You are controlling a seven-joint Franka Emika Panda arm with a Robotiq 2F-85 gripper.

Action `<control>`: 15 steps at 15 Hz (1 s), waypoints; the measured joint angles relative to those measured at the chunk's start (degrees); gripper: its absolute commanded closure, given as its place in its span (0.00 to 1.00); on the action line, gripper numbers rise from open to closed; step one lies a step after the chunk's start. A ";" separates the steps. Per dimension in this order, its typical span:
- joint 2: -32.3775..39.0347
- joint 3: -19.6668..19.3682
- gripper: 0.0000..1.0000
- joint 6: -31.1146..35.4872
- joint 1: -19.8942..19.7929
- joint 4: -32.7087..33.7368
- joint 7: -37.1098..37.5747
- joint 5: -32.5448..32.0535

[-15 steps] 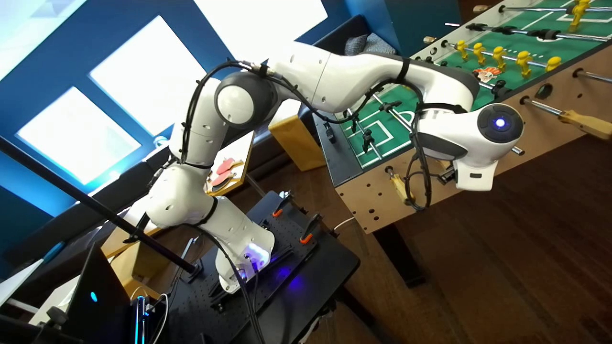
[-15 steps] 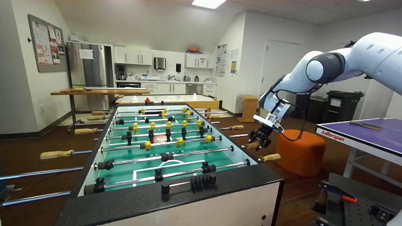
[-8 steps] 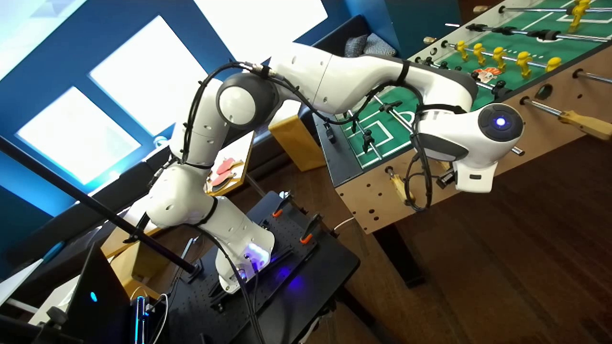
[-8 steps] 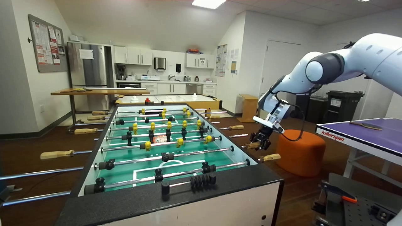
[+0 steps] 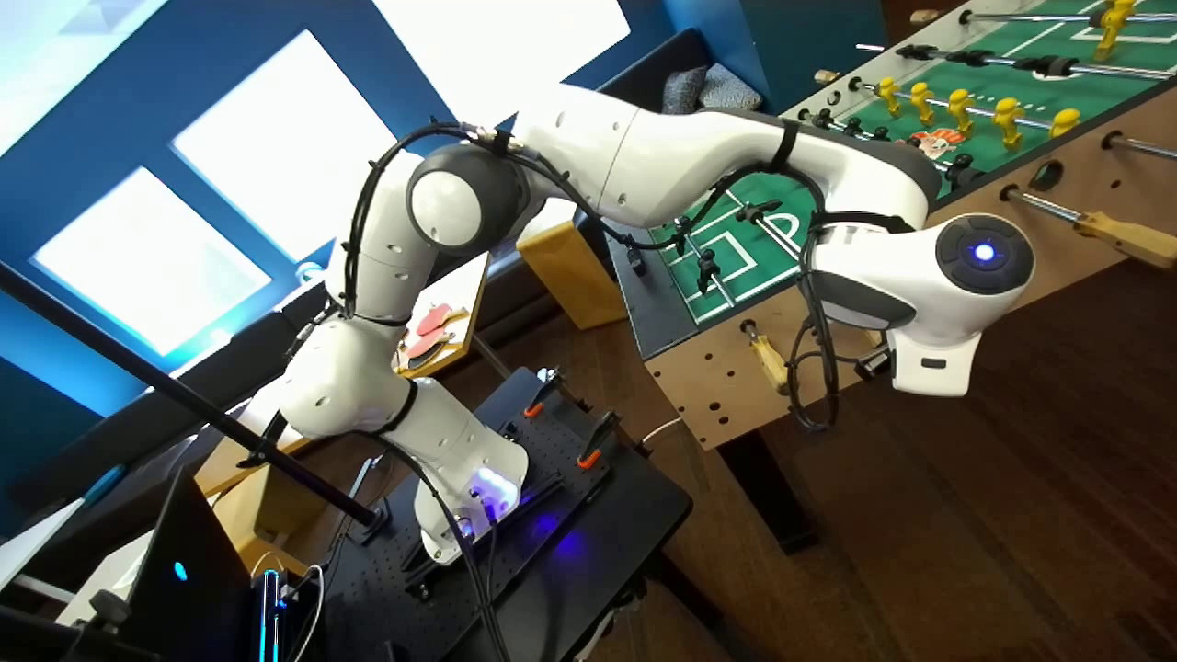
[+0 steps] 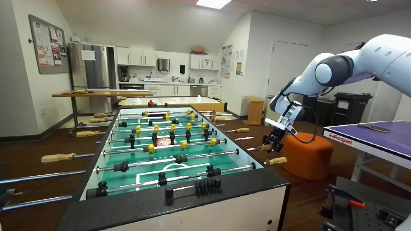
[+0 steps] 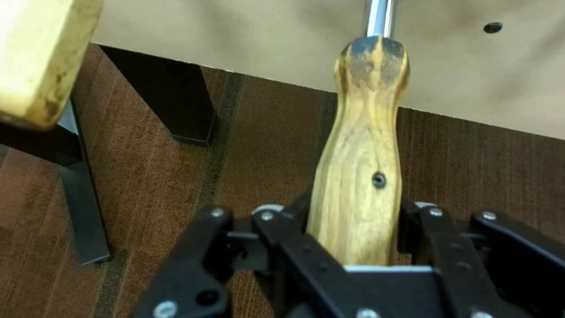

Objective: Pull the third rod to the right

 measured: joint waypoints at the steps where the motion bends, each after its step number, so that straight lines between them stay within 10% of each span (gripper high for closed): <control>1: 0.07 -0.01 0.91 0.02 -0.96 0.19 -0.26 0.01; 15: 2.13 1.90 0.91 -0.17 -13.12 4.79 -2.47 0.41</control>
